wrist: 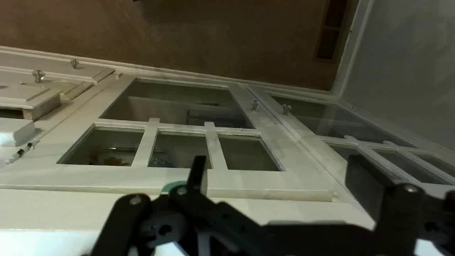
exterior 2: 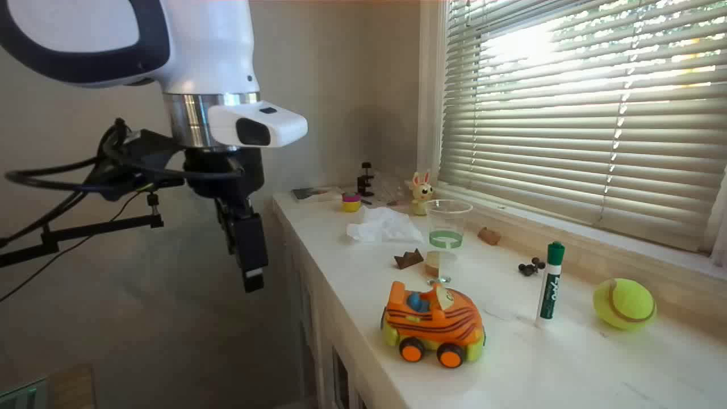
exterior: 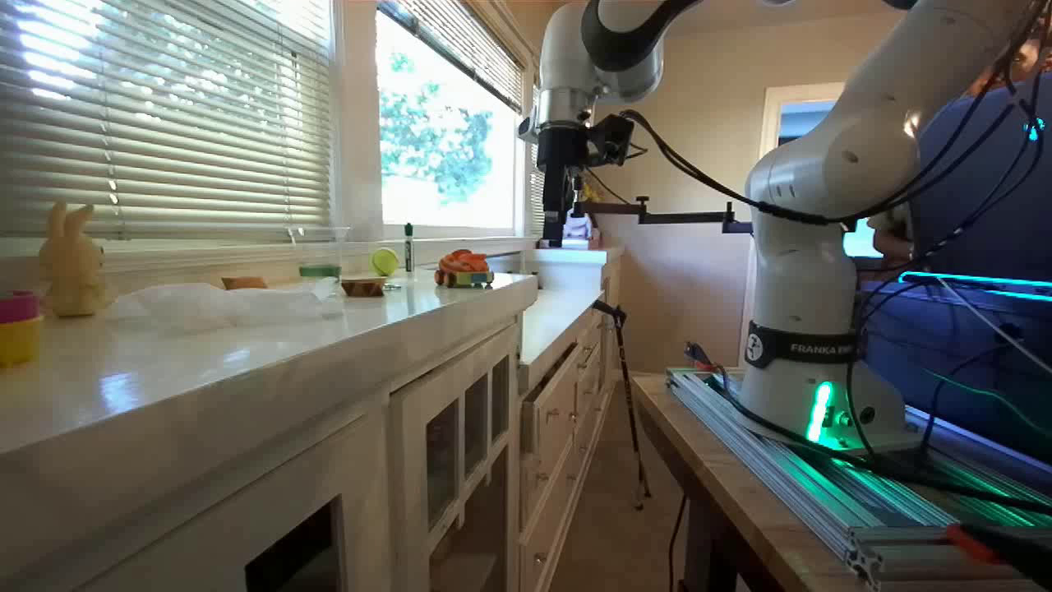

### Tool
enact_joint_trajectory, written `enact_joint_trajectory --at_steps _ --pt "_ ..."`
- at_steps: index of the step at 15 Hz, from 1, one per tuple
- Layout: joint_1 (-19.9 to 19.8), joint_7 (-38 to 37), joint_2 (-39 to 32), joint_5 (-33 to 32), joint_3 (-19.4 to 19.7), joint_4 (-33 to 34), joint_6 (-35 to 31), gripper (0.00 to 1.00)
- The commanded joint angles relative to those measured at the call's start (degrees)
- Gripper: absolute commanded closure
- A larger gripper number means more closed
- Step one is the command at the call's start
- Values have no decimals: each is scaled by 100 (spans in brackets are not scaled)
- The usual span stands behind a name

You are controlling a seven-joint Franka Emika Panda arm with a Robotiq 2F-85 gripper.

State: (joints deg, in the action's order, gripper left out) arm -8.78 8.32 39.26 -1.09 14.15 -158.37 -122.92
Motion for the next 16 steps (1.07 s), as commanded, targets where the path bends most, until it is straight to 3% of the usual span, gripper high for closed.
enact_joint_trajectory --at_steps 1,10,16 --pt "-64 39 -10 50 -63 9 13 0" --pt "-54 141 -45 43 -9 54 3 0" --pt "-126 931 -936 -139 445 1297 -4 0"
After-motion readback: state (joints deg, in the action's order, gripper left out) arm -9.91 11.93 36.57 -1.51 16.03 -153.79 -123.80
